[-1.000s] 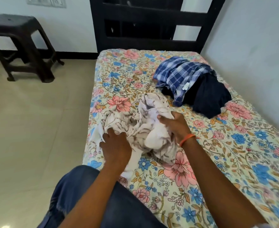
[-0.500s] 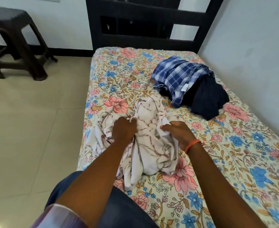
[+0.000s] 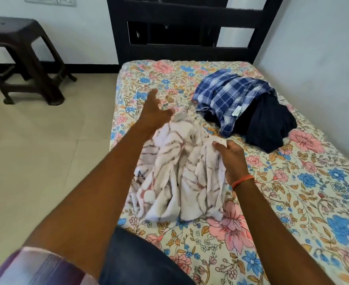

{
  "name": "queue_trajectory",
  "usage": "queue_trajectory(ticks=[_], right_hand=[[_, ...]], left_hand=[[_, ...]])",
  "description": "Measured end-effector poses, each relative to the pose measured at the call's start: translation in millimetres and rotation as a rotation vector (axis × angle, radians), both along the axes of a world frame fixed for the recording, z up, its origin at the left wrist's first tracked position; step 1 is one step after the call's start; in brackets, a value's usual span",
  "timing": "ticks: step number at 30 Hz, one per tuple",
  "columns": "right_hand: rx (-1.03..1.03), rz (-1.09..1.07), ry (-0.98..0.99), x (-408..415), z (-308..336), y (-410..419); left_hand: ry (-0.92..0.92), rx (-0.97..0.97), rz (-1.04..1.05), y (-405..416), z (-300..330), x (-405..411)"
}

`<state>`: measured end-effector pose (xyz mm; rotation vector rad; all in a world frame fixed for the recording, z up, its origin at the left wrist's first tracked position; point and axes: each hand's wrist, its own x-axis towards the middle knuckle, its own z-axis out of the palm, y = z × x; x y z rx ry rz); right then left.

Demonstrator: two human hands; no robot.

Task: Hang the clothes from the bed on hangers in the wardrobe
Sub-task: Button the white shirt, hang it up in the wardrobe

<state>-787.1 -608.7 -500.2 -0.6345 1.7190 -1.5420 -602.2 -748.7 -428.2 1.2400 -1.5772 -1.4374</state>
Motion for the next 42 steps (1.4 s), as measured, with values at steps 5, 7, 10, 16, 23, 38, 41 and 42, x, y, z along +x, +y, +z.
queue_trajectory(ticks=[5, 7, 10, 16, 23, 38, 41, 42], right_hand=[[0.055, 0.081, 0.268, 17, -12, 12], [0.058, 0.045, 0.5, 30, -18, 25], [-0.006, -0.046, 0.632, 50, -27, 44], [-0.165, 0.086, 0.818, 78, -31, 69], [0.016, 0.312, 0.521, 108, -27, 59], [0.063, 0.104, -0.186, 110, -11, 34], [0.018, 0.065, -0.12, 99, 13, 22], [-0.004, 0.06, -0.109, 94, 21, 16]], left_hand=[[-0.544, -0.256, 0.073, 107, -71, 17], [-0.718, -0.288, 0.026, 146, -94, 20], [-0.929, -0.313, 0.117, 168, -116, 30], [-0.875, -0.131, 0.23, 163, -128, 60], [-0.398, -0.006, 0.245, 155, -114, 60], [-0.475, -0.39, 0.198, 181, -78, 43], [-0.689, -0.461, 0.317, 170, -67, 57], [-0.734, -0.474, 0.341, 163, -65, 63]])
